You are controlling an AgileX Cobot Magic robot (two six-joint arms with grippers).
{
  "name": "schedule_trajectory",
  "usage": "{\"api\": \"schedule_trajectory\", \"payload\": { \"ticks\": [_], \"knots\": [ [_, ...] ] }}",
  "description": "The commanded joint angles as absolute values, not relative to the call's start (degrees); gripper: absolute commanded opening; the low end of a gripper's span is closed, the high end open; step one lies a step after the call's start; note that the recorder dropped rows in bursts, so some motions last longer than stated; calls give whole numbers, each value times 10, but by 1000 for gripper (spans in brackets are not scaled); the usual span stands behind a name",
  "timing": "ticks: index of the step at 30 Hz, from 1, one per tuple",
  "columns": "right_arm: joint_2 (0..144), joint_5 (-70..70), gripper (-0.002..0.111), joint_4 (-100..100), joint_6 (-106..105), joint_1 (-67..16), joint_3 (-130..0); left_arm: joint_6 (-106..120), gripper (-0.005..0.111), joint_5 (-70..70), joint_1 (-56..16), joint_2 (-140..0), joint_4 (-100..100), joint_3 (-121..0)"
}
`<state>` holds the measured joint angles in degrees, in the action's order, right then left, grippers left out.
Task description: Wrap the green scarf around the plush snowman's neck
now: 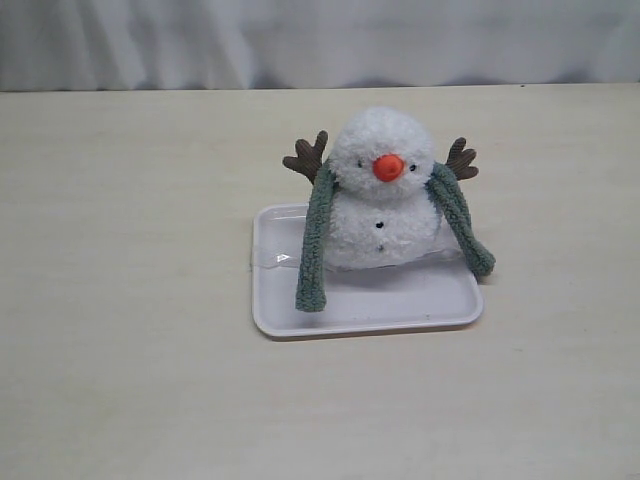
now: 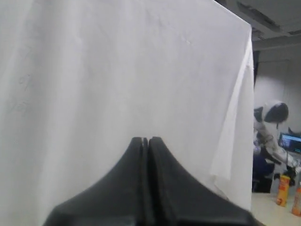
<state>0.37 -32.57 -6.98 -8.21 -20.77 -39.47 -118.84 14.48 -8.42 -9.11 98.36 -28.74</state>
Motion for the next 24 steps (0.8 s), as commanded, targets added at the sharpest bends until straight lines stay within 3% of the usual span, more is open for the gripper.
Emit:
{"api": "schedule_trajectory", "payload": {
  "ticks": [1,5,11,17,24],
  "knots": [
    [1,-329,4,-70,-81,-208,-393,-1198,0,80,-77,-87,793,-284],
    [1,-329,4,-70,-81,-208,-393,-1198,0,73,-77,-87,518,-280],
    [1,-329,4,-70,-81,-208,-393,-1166,0,102,-77,-87,290,-249],
    [1,-329,4,-70,-81,-208,-393,-818,0,50,-77,-53,91,-170],
    [1,-329,4,-70,-81,-208,-393,-372,0,111,-32,0,47,-67]
  ]
}}
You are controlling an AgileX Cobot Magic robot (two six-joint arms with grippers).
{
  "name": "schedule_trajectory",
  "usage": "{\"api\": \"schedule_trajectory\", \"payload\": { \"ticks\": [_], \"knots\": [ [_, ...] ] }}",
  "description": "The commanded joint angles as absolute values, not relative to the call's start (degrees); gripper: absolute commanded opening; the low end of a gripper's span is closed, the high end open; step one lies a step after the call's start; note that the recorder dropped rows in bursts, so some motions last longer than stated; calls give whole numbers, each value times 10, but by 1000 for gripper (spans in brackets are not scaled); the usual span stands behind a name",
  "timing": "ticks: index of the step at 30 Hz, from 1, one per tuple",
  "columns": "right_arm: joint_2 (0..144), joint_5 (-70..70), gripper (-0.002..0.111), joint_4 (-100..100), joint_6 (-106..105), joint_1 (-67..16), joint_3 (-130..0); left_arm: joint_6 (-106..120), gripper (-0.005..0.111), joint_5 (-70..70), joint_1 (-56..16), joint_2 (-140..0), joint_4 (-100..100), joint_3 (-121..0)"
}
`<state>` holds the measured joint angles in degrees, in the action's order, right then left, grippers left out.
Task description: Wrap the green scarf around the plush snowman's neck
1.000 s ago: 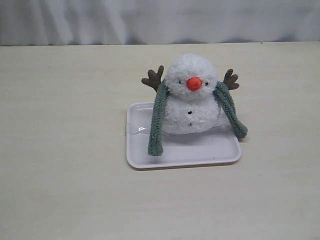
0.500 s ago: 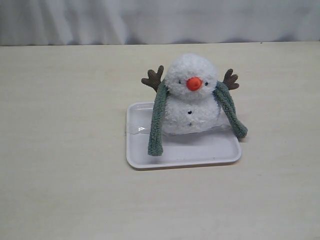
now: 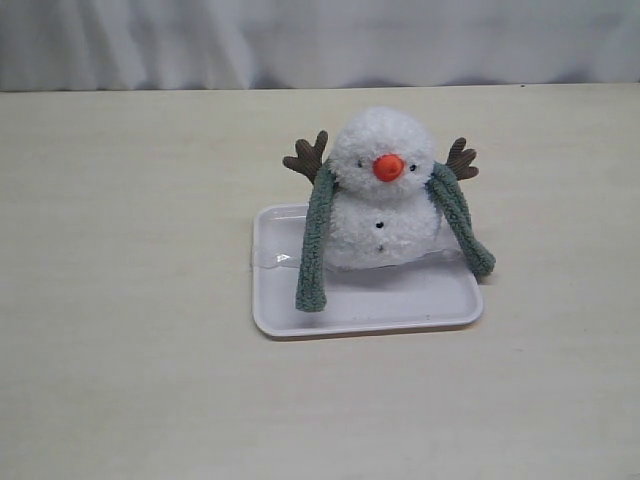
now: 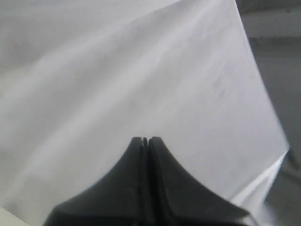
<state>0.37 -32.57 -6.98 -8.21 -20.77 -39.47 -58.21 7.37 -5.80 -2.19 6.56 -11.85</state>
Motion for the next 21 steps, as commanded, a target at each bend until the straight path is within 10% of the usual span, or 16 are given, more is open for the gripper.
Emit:
{"api": "schedule_trajectory", "payload": {
  "ticks": [1,21],
  "knots": [
    [1,-329,4,-70,-81,-208,-393,-345,0,112,-25,0,44,-51],
    [1,-329,4,-70,-81,-208,-393,49,0,-122,46,0,36,0]
  ]
}}
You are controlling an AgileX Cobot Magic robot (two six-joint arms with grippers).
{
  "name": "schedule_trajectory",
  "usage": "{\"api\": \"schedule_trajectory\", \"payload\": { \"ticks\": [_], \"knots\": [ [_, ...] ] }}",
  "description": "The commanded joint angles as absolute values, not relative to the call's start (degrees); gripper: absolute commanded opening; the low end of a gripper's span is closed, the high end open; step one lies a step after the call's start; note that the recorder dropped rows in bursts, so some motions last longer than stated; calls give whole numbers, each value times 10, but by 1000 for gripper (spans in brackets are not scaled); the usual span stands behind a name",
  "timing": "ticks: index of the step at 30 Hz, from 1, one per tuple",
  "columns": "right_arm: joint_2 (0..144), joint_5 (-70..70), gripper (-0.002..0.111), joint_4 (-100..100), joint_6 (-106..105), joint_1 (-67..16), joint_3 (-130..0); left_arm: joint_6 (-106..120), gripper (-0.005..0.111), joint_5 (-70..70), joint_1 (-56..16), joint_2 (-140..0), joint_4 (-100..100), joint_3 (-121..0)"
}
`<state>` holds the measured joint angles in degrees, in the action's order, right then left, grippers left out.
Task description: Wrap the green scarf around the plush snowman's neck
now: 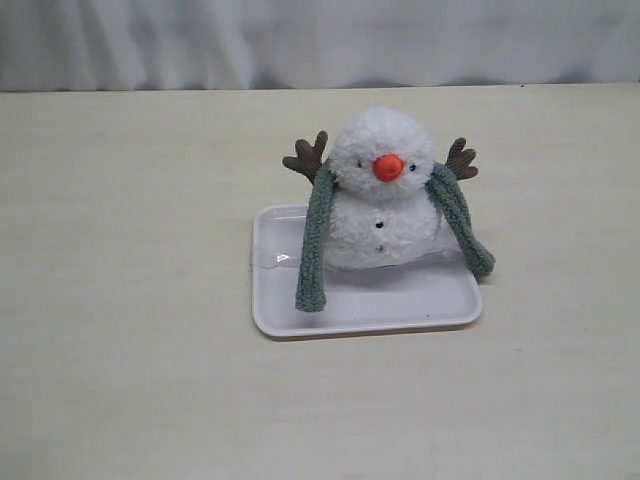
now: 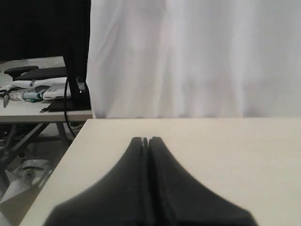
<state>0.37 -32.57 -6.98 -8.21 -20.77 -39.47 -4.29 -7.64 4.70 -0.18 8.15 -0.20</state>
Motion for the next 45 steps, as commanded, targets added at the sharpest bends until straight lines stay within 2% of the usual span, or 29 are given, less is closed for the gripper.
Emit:
{"api": "schedule_trajectory", "payload": {
  "ticks": [1,15,18,22,26,45],
  "knots": [
    [1,-329,4,-70,-81,-208,-393,49,0,-135,46,0,41,0],
    [1,-329,4,-70,-81,-208,-393,-18,0,-177,46,0,55,0],
    [1,-329,4,-70,-81,-208,-393,-18,0,-177,30,0,116,0],
    [1,-329,4,-70,-81,-208,-393,-17,0,-173,11,0,-24,0],
    [1,-329,4,-70,-81,-208,-393,-17,0,-173,7,0,34,0],
    [1,-329,4,-70,-81,-208,-393,-17,0,-173,7,0,45,0]
  ]
}}
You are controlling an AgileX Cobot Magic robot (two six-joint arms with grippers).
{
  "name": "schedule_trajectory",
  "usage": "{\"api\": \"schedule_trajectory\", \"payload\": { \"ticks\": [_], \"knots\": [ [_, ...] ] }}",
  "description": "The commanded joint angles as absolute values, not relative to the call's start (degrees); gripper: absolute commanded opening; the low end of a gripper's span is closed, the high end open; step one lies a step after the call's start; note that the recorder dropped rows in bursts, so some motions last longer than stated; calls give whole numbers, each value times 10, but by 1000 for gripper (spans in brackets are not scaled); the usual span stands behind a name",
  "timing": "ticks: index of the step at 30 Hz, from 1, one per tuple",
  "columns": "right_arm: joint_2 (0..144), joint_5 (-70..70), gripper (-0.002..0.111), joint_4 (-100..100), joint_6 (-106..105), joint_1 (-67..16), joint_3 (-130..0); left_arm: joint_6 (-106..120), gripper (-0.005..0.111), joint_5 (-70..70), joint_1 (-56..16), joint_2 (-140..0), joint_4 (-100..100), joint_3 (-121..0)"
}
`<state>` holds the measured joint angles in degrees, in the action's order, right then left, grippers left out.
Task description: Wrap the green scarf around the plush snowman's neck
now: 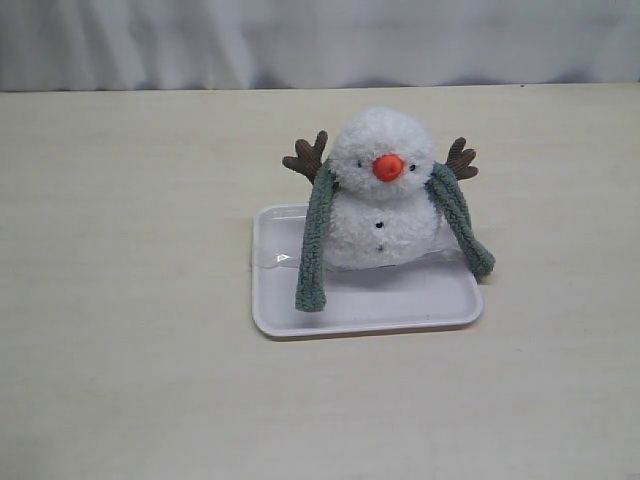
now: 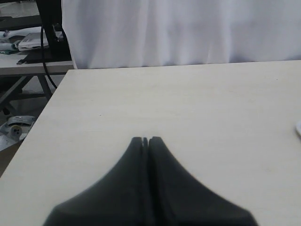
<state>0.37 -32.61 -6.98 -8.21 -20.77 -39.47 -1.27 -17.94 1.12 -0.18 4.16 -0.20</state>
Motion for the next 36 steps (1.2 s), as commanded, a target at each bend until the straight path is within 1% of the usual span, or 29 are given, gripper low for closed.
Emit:
{"api": "schedule_trajectory", "payload": {
  "ticks": [1,17,22,24,26,27,29,31,33,36],
  "knots": [
    [1,-329,4,-70,-81,-208,-393,-17,0,-173,7,0,45,0],
    [1,-329,4,-70,-81,-208,-393,-17,0,-172,7,0,45,0],
    [1,-308,4,-42,-129,-205,-392,-17,0,-172,7,0,45,0],
    [0,-275,4,-35,-129,-188,-389,-17,0,-172,7,0,45,0],
    [0,-192,4,-34,-129,-143,-364,-17,0,-172,7,0,45,0],
    [0,-114,4,-34,-130,-106,-332,-17,0,-172,7,0,45,0],
    [0,-25,4,-27,-130,-75,-292,-17,0,-172,7,0,45,0],
    [0,33,4,15,-128,-59,-256,-17,0,-172,7,0,45,0],
    [0,60,4,47,-128,-52,-222,-17,0,-172,7,0,45,0],
    [0,57,4,90,-128,-42,-171,-17,0,-172,7,0,45,0]
  ]
}}
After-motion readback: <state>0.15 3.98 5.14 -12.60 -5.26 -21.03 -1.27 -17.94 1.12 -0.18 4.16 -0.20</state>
